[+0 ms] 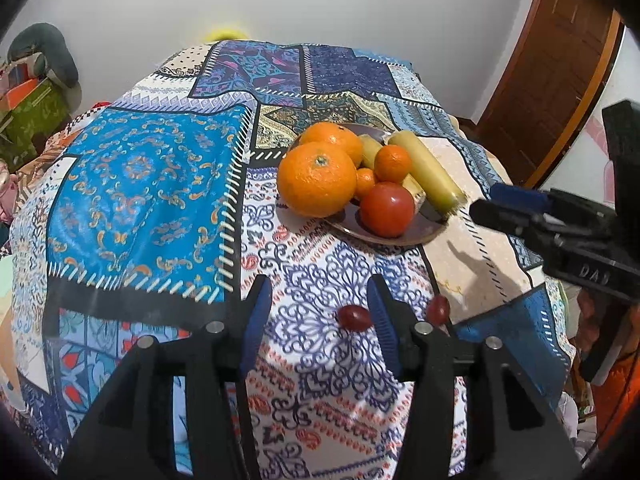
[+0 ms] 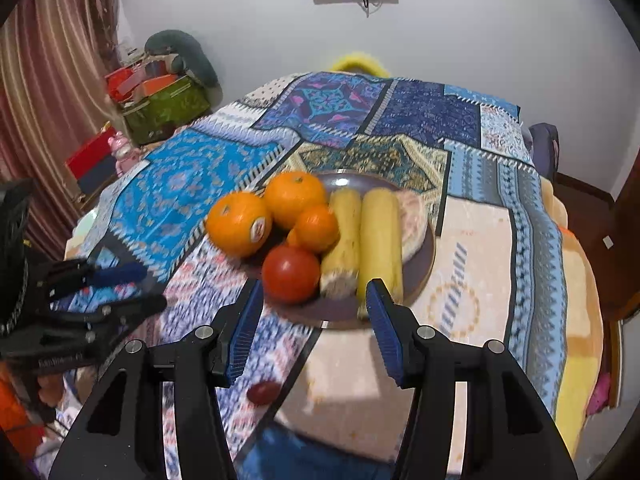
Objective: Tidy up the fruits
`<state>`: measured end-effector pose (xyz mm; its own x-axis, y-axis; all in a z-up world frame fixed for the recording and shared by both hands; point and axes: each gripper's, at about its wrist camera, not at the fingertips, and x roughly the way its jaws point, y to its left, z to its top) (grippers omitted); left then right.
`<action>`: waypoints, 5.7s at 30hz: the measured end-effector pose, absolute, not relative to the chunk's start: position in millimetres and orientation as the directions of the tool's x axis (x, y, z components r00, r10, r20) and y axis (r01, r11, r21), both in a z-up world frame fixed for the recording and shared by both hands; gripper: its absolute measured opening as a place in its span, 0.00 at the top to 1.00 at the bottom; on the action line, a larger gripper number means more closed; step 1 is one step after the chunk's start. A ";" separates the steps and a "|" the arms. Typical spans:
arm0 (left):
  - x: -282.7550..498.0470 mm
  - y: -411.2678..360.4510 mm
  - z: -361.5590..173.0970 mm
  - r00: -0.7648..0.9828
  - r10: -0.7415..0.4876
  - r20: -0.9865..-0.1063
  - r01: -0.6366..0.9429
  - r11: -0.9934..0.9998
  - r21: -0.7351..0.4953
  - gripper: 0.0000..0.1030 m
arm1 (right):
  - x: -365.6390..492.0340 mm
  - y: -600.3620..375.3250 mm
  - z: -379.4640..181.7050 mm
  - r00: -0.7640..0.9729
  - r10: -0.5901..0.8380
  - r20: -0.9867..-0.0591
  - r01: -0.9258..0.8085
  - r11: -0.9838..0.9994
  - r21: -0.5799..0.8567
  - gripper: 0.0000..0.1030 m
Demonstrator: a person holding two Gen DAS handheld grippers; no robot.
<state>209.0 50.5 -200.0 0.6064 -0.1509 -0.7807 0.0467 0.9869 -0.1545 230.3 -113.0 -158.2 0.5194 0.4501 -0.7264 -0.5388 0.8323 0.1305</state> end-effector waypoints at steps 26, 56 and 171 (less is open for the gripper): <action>214.9 19.8 -252.4 0.496 -0.203 -0.844 0.101 0.979 -0.176 0.59 | 198.3 -96.2 -228.4 0.350 0.470 -0.811 -0.575 0.791 0.210 0.77; 264.8 11.5 -225.2 0.586 -0.179 -0.790 0.092 0.984 -0.155 0.73 | 239.5 -113.1 -197.8 0.490 0.467 -0.736 -0.510 0.838 0.192 0.77; 14.1 -14.1 13.7 0.987 -0.023 -0.160 0.022 1.000 -0.008 0.00 | 18.6 -187.1 24.0 0.922 0.372 -0.108 -0.367 0.928 0.067 0.00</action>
<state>14.1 -14.1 13.7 0.9869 -0.0232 -0.1599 0.0222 0.9997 -0.0084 18.6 -187.1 24.0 0.9219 0.3721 -0.1081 -0.3667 0.9279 0.0670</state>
